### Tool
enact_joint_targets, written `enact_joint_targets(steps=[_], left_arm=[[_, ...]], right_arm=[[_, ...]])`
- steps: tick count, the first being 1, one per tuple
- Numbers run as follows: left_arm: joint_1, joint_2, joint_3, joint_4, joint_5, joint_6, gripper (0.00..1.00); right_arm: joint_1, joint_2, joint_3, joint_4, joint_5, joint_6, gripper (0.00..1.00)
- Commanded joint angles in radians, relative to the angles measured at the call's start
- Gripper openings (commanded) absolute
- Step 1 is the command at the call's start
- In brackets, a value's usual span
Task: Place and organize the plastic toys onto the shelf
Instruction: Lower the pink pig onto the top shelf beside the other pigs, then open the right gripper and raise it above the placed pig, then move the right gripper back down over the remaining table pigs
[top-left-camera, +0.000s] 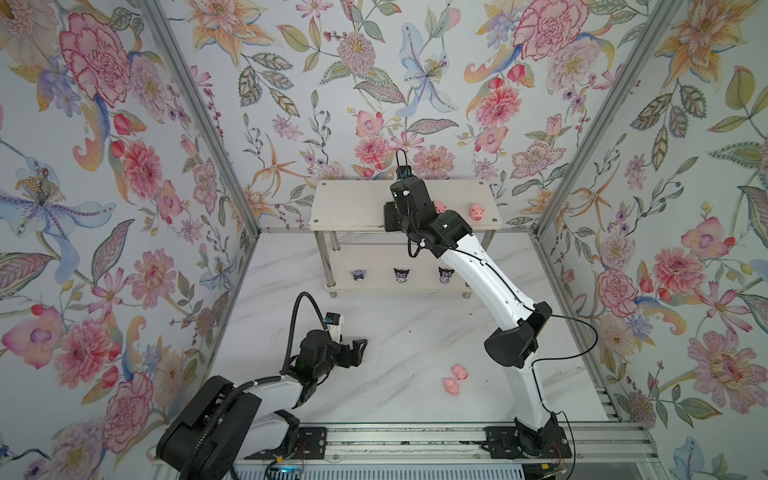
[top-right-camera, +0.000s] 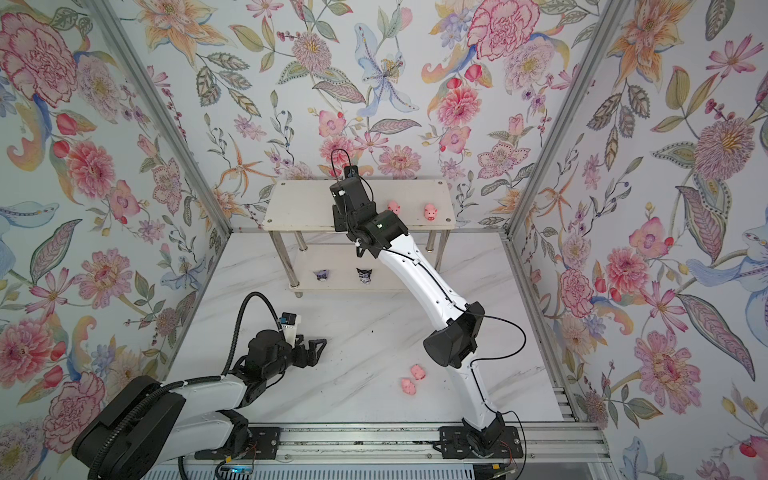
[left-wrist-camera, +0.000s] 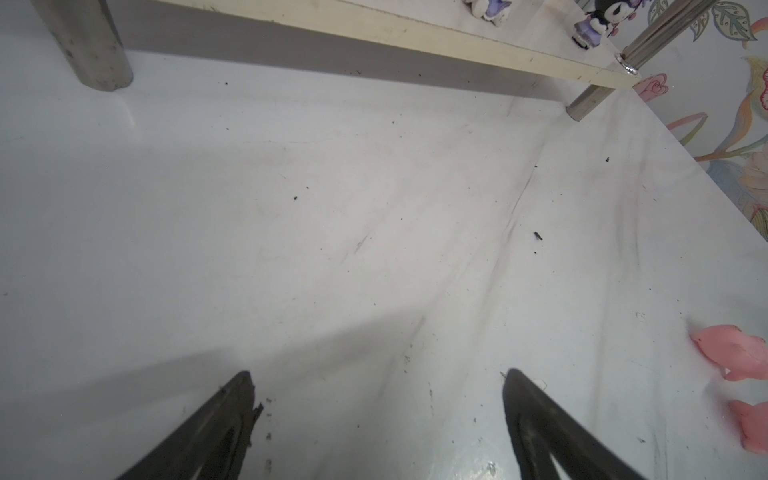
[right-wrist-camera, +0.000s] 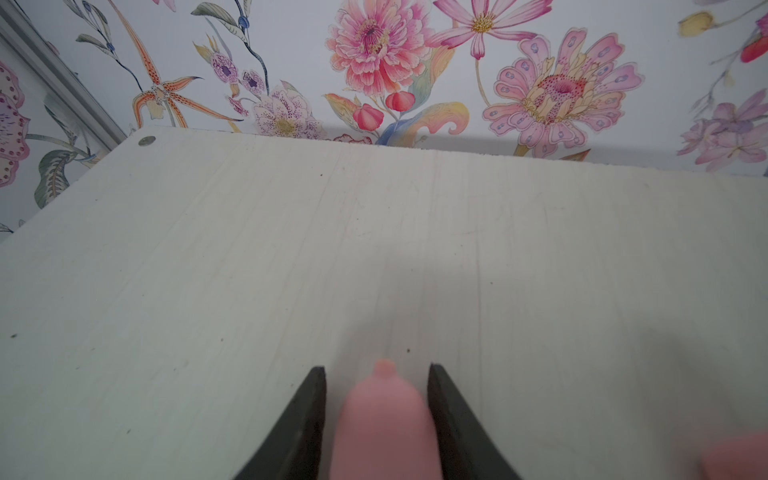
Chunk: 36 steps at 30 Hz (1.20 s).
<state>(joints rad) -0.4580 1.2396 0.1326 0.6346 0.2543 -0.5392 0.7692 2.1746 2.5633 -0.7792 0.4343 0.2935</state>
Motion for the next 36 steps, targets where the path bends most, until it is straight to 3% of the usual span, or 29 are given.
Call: enact_joint_targets(steps=[1, 8, 19, 25, 29, 32, 36], left_arm=[[0.013, 0.004, 0.014, 0.029, 0.005, -0.008, 0.94], [0.012, 0.005, 0.013, 0.03, 0.007, -0.008, 0.94], [0.013, -0.025, 0.008, 0.016, -0.009, -0.005, 0.94], [0.012, -0.043, 0.002, 0.01, -0.008, -0.008, 0.94], [0.012, -0.061, -0.004, 0.009, -0.003, -0.014, 0.94], [0.014, -0.077, -0.011, 0.01, -0.001, -0.018, 0.94], [0.011, -0.08, -0.016, 0.021, 0.012, -0.021, 0.92]], right_arm=[[0.001, 0.046, 0.011, -0.044, 0.004, 0.022, 0.5], [0.017, 0.002, 0.006, -0.044, 0.014, 0.002, 0.67], [0.085, -0.248, -0.122, -0.045, 0.161, -0.083, 0.72], [0.151, -0.474, -0.369, 0.009, 0.246, -0.099, 0.73], [0.206, -0.683, -0.659, 0.086, 0.281, -0.072, 0.72], [0.225, -0.827, -0.89, 0.092, 0.266, -0.012, 0.65], [0.233, -1.0, -1.182, 0.077, 0.208, 0.078, 0.34]])
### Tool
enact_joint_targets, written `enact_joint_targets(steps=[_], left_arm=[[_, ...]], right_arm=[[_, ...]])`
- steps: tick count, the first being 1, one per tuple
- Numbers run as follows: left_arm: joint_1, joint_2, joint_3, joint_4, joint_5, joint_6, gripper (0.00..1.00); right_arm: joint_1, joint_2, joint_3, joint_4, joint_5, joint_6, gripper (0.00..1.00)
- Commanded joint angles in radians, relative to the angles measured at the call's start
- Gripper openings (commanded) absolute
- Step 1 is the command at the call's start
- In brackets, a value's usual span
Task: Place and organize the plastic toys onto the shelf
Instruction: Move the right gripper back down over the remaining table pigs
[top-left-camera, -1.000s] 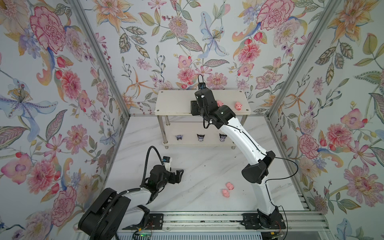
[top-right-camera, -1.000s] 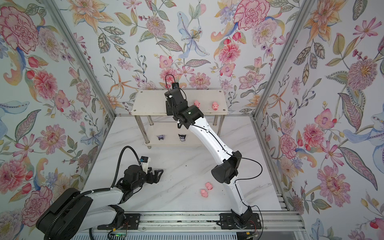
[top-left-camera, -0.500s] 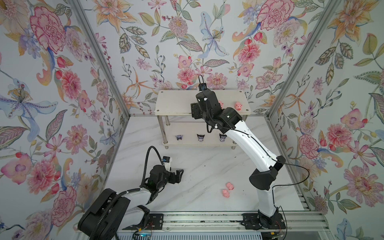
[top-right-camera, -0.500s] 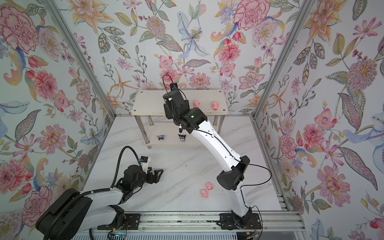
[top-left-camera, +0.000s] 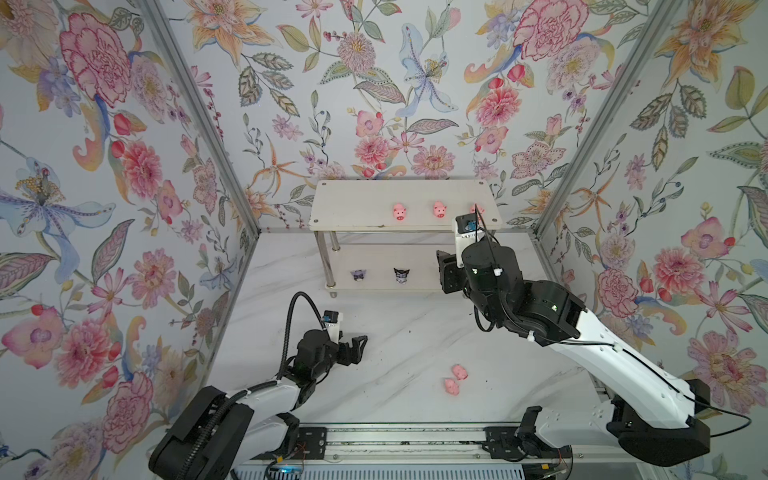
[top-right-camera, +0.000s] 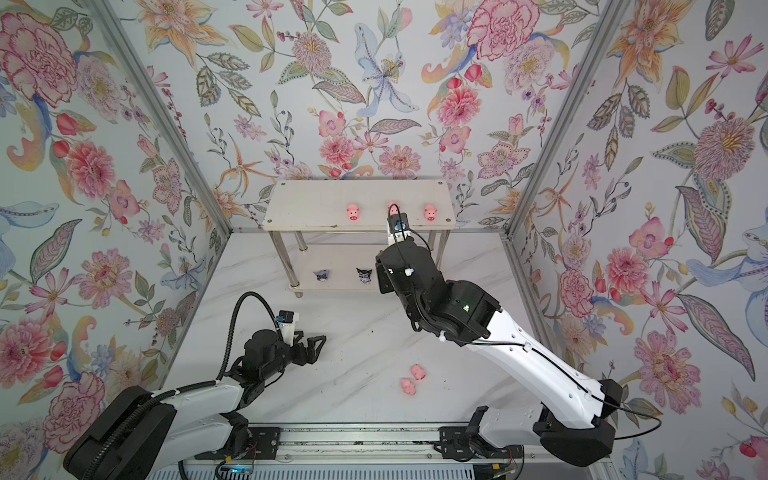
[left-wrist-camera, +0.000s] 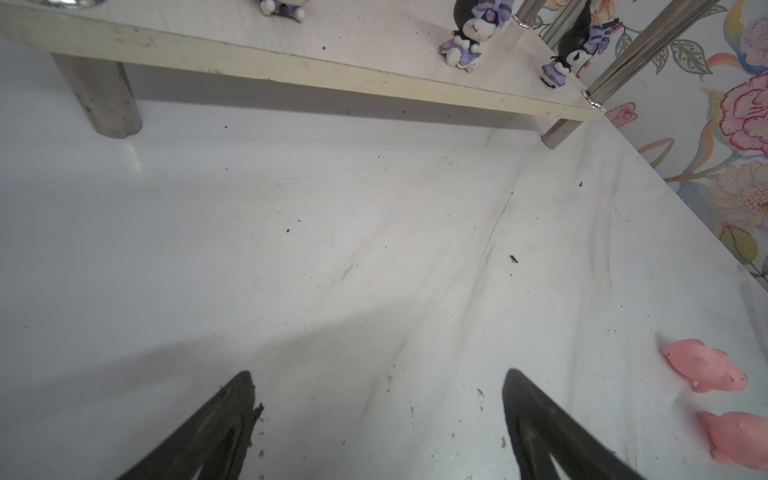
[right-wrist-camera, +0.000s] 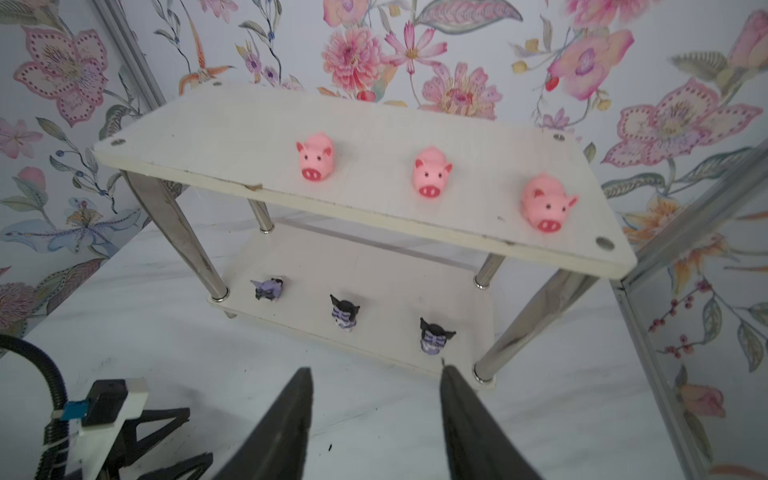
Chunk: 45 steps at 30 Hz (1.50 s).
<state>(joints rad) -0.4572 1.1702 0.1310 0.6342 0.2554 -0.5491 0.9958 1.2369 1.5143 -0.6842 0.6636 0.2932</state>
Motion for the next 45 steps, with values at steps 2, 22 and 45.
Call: enact_joint_targets(steps=[2, 22, 45], left_arm=[[0.012, -0.006, -0.012, 0.023, 0.016, -0.011, 0.9], [-0.039, 0.034, 0.002, 0.044, 0.011, 0.02, 0.86], [-0.037, 0.028, 0.008, 0.033, 0.007, 0.021, 0.87]], right_arm=[[0.004, -0.131, -0.247, -0.05, -0.055, 0.147, 0.23], [0.021, -0.104, -0.9, -0.044, -0.449, 0.572, 0.16], [0.115, 0.173, -0.695, 0.477, -0.708, 0.455, 0.14]])
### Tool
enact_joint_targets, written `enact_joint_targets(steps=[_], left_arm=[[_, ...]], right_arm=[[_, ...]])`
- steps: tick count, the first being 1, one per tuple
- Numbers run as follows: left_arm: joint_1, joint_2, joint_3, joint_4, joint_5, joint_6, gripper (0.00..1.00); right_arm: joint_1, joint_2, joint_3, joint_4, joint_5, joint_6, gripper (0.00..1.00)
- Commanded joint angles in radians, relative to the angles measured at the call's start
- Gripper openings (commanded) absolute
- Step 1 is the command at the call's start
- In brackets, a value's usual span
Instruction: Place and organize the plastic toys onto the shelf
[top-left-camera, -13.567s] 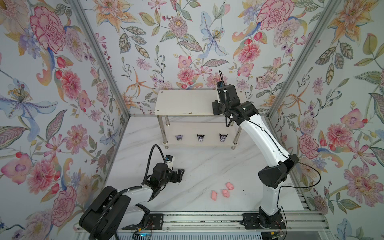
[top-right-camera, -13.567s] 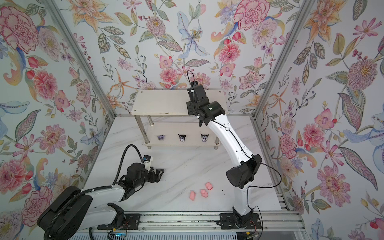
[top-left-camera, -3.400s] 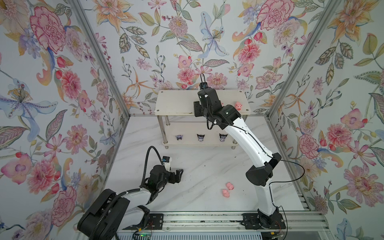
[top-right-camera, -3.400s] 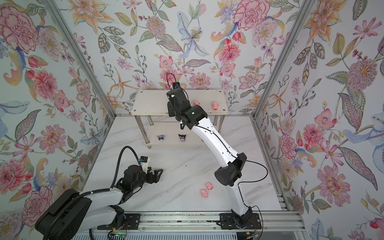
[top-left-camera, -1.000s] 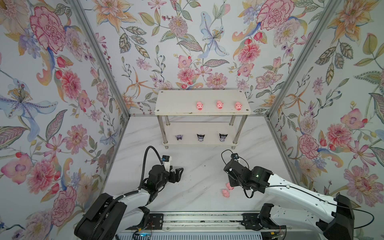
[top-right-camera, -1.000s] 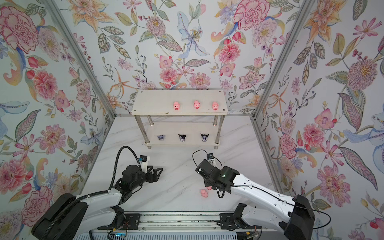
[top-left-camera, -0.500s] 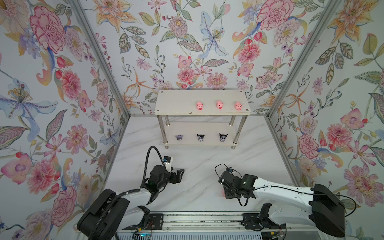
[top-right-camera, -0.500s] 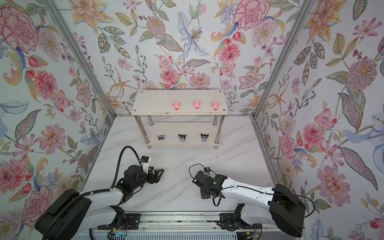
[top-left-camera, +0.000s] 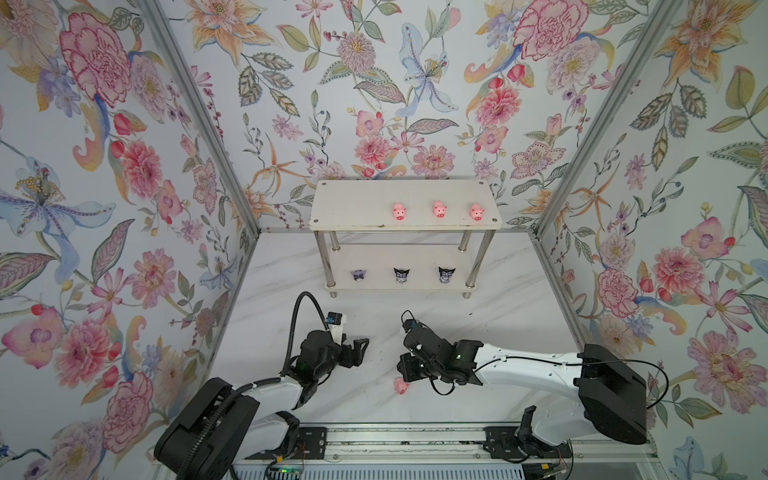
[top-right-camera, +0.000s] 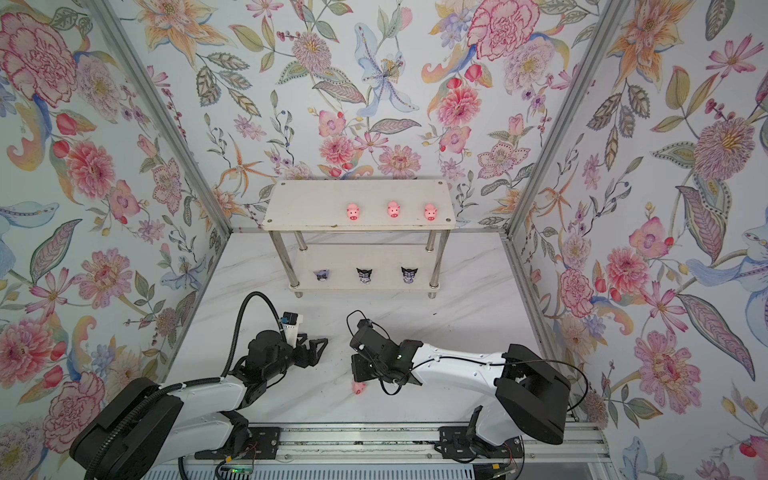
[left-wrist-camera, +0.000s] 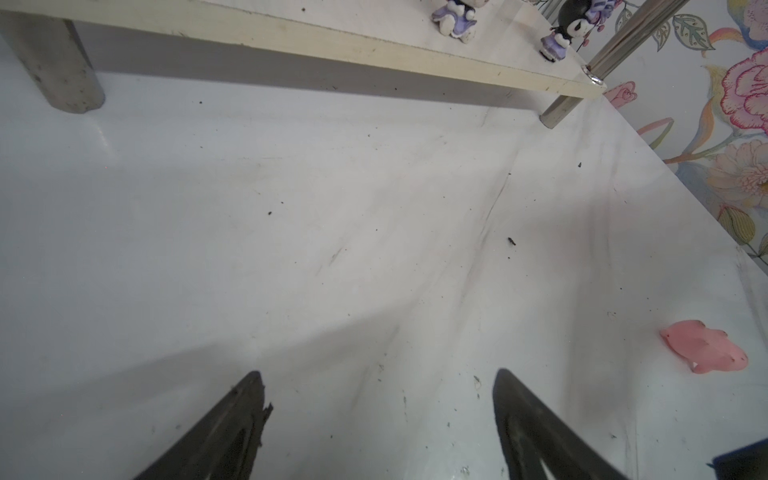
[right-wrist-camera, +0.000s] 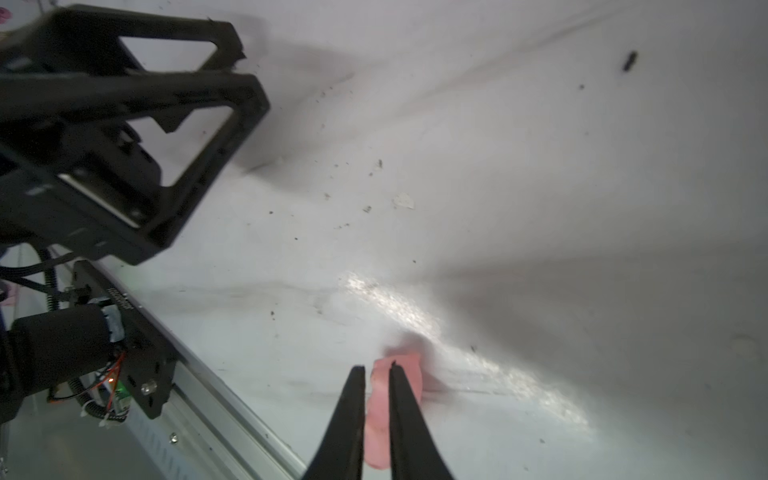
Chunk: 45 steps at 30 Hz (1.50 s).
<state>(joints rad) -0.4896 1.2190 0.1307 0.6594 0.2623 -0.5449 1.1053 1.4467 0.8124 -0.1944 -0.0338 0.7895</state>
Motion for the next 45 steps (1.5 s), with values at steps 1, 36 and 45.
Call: enact_joint_targets(steps=[1, 36, 45], left_arm=[[-0.005, -0.024, 0.007, 0.009, 0.0, 0.016, 0.87], [-0.006, -0.049, 0.004, -0.014, -0.031, 0.023, 0.87], [-0.006, -0.049, 0.005, -0.019, -0.038, 0.028, 0.87]], right_arm=[[0.01, -0.049, 0.004, -0.039, -0.005, -0.049, 0.12], [0.183, -0.051, 0.023, -0.161, 0.253, -0.136, 0.0], [0.238, 0.197, 0.102, -0.112, 0.173, -0.151, 0.0]])
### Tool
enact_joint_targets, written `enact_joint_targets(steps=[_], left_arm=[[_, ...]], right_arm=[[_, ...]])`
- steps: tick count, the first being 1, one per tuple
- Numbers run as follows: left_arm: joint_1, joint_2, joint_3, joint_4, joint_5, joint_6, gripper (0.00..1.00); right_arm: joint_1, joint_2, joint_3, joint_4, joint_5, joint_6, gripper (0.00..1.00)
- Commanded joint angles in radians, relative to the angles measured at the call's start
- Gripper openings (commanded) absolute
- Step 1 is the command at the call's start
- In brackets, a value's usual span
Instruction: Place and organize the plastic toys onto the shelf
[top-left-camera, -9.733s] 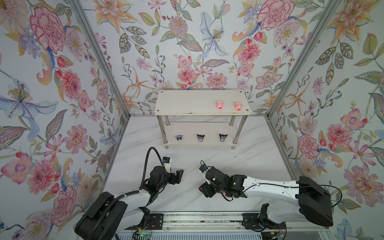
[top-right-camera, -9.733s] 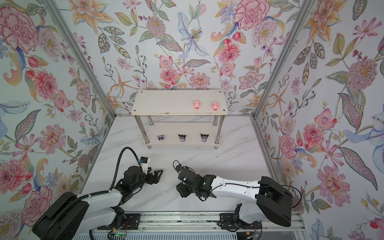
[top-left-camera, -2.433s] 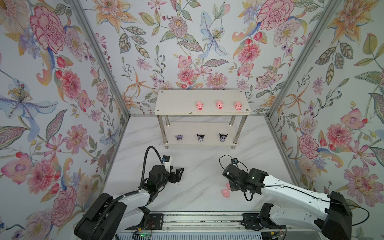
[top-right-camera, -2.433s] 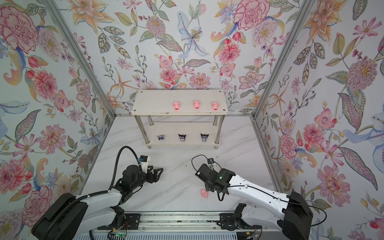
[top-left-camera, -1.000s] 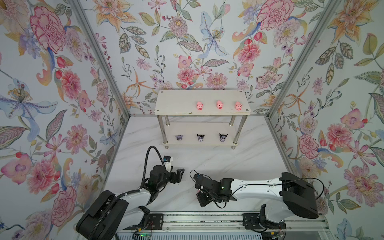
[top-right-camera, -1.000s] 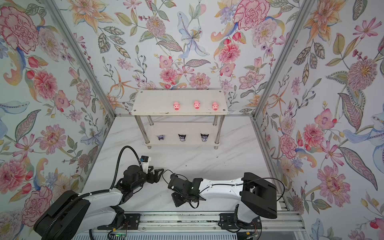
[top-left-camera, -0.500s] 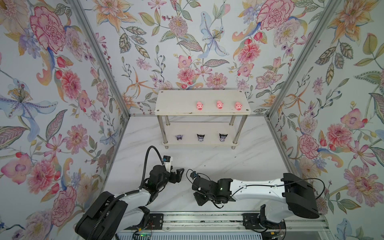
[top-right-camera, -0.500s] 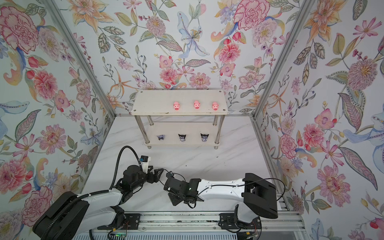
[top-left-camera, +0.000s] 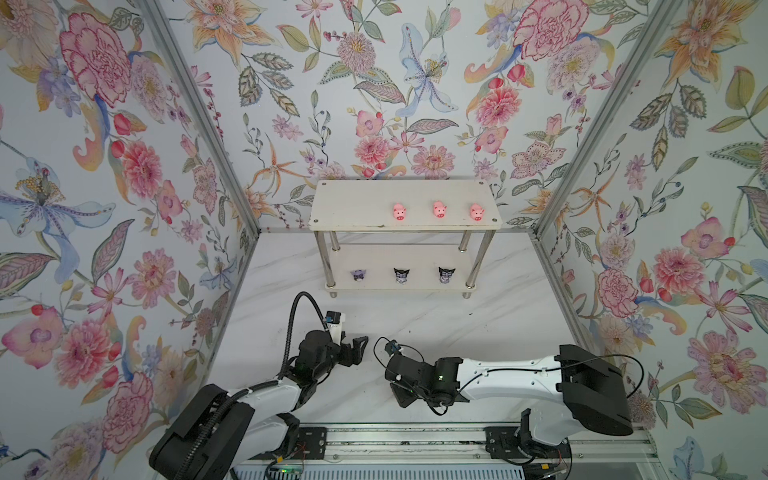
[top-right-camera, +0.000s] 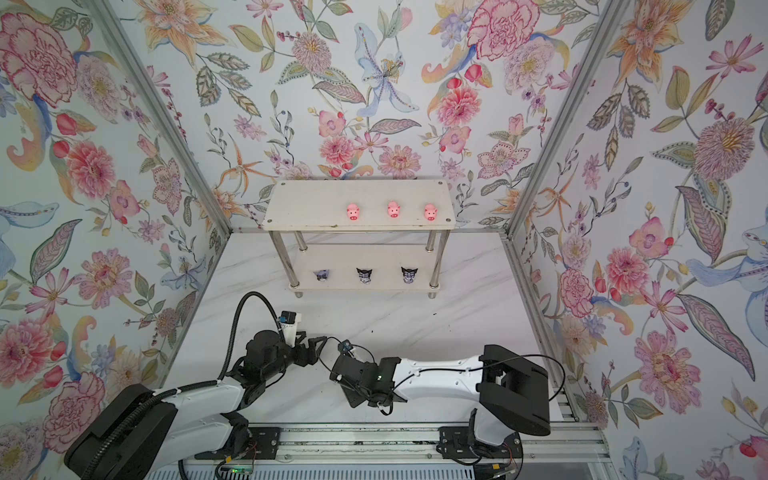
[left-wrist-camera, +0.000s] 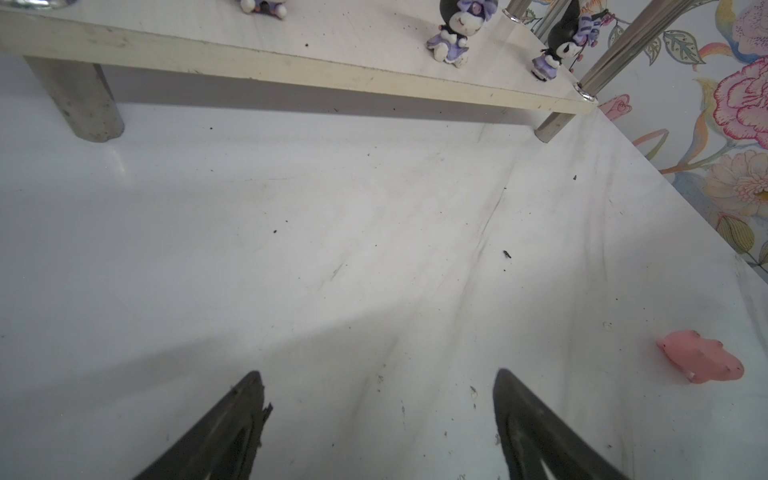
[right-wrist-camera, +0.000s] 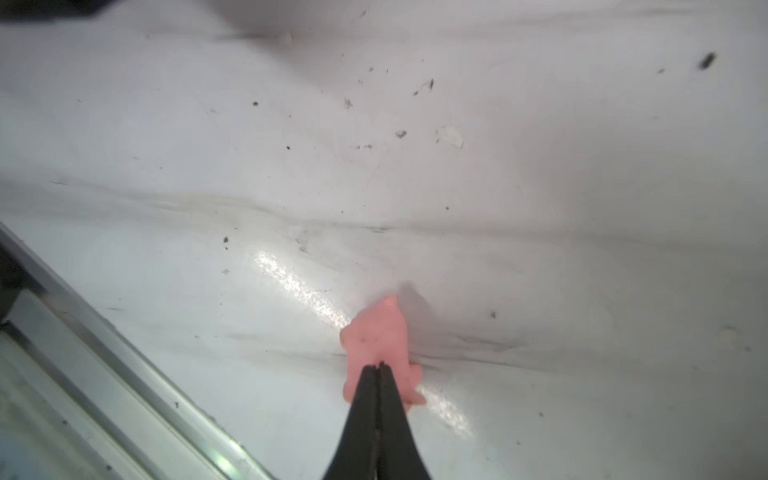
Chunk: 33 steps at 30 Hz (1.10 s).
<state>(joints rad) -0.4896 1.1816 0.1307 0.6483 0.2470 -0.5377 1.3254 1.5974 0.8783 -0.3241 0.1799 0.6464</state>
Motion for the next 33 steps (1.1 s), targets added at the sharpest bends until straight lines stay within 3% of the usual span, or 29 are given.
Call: enact_joint_targets(steps=[1, 9, 15, 24, 33], left_arm=[[-0.005, -0.01, 0.006, -0.008, -0.024, 0.021, 0.87], [-0.006, -0.008, 0.007, -0.005, -0.017, 0.018, 0.87], [-0.006, -0.026, 0.002, -0.012, -0.024, 0.021, 0.87], [-0.006, -0.021, 0.001, -0.009, -0.022, 0.019, 0.87], [-0.006, 0.003, 0.007, -0.004, -0.02, 0.021, 0.87]], right_arm=[[0.029, 0.071, 0.046, 0.02, -0.048, -0.01, 0.0], [0.087, 0.14, 0.108, 0.033, -0.057, -0.045, 0.0], [0.087, 0.031, 0.101, 0.037, -0.012, -0.084, 0.0], [-0.011, -0.171, -0.06, 0.036, 0.027, -0.014, 0.0], [-0.036, -0.099, -0.066, 0.084, -0.007, -0.008, 0.0]])
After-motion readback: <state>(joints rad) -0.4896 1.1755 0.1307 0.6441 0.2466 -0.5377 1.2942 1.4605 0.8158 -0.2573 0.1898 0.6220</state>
